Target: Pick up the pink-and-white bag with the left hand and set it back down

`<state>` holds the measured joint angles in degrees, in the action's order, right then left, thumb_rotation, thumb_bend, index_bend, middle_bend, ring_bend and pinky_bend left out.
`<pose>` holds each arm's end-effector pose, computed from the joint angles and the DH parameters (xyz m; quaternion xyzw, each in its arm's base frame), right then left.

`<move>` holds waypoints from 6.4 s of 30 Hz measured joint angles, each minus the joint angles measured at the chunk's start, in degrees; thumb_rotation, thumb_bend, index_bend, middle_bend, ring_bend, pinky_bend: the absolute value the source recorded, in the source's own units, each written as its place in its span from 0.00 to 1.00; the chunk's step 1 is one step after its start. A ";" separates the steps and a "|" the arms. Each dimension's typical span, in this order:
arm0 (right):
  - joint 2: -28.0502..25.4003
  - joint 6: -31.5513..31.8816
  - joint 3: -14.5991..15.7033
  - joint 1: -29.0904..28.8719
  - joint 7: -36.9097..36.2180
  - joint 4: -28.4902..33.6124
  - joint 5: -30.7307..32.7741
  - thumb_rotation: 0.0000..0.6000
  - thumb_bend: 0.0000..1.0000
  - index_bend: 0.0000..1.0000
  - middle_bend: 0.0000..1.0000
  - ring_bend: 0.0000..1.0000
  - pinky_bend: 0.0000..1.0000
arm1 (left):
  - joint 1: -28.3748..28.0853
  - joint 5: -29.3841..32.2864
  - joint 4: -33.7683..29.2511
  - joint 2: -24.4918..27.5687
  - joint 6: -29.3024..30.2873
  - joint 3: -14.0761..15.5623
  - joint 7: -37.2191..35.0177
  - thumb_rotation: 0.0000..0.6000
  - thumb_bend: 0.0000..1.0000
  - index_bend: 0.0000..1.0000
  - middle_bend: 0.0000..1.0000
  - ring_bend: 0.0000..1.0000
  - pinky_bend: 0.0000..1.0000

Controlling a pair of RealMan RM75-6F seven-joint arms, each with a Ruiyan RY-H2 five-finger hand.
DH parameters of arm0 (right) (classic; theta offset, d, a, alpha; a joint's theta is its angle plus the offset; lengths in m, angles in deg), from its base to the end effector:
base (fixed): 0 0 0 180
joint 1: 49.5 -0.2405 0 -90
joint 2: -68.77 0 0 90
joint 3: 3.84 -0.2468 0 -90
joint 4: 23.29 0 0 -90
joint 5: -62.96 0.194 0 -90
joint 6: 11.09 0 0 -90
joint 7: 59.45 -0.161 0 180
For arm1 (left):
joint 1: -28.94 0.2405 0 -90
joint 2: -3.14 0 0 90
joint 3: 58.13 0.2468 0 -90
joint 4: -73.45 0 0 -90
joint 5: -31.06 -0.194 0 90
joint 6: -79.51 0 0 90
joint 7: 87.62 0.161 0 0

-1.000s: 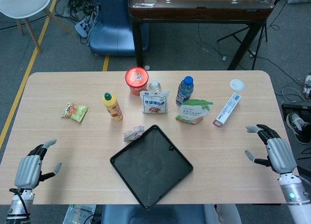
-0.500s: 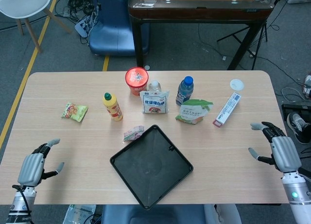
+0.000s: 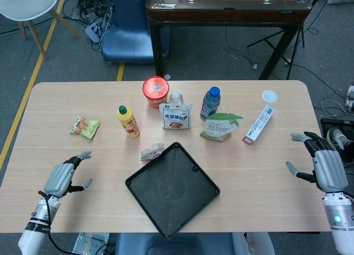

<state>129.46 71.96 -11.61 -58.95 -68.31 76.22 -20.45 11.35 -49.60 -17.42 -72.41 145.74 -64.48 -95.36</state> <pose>-0.2588 -0.2318 0.1871 0.5483 -0.4222 0.4860 0.5337 -0.2514 0.2614 0.0732 -0.6071 -0.5102 -0.4298 0.4317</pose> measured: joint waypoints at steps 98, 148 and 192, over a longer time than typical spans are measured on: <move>-1.20 0.06 -0.12 2.09 -2.06 -1.24 1.10 1.00 0.23 0.24 0.32 0.16 0.20 | -29.90 27.17 36.09 -32.24 -26.45 -14.68 -3.45 1.00 0.25 0.49 0.60 0.56 0.65; -0.27 1.40 0.92 2.50 -4.16 -2.14 -1.52 1.00 0.23 0.24 0.32 0.16 0.20 | -23.12 -2.91 20.26 -24.67 -0.55 2.34 43.04 1.00 0.29 0.47 0.61 0.57 0.65; -0.55 1.57 0.69 2.73 -4.07 -1.87 -1.21 1.00 0.23 0.24 0.32 0.16 0.20 | -20.53 -10.29 35.76 -32.30 6.37 3.76 52.78 1.00 0.28 0.46 0.61 0.57 0.65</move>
<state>128.91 73.53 -10.91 -56.22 -72.38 74.34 -21.65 -9.18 -59.89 18.34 -104.71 152.10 -60.72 -42.58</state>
